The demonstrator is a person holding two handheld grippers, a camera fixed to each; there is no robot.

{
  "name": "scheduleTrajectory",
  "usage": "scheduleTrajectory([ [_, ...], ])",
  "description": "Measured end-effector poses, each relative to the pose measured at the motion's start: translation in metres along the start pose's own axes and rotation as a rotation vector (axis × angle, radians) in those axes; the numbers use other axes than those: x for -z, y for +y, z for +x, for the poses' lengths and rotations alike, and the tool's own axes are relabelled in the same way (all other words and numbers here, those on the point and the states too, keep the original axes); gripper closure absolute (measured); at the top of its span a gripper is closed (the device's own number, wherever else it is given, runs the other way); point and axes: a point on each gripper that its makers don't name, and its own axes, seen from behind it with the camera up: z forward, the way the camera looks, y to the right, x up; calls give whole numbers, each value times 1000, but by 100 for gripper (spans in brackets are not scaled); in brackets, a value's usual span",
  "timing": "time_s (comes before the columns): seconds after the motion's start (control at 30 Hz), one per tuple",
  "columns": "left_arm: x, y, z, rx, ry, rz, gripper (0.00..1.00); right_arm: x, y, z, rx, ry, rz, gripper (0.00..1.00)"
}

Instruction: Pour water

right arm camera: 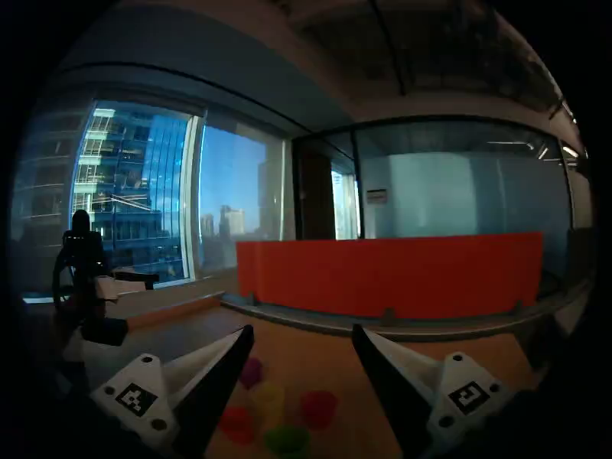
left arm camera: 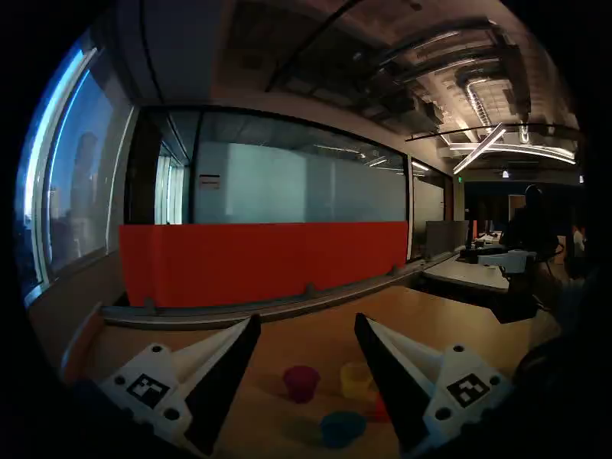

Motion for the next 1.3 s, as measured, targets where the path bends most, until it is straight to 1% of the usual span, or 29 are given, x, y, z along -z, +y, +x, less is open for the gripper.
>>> scheduleTrajectory([
  [0.1, -1, 5, -1, 1, -5, -22, 9, 1, -5, 1, 22, -11, 16, 1],
  [0.3, 0, 11, -4, -13, -24, -56, 9, 0, -13, -1, 49, -46, 49, 1],
  [0.57, 1, 21, -20, -37, -91, -111, 9, -1, -23, -16, 92, -131, 101, 1],
  [0.77, 1, 26, -29, -51, -121, -139, 9, 0, -24, -23, 113, -172, 118, 1],
  [1.0, -1, 29, -41, -73, -151, -166, 9, 2, -28, -40, 141, -220, 140, 1],
  [1.3, -3, 42, -64, -91, -203, -216, 9, 3, -30, -61, 173, -288, 164, 0],
])
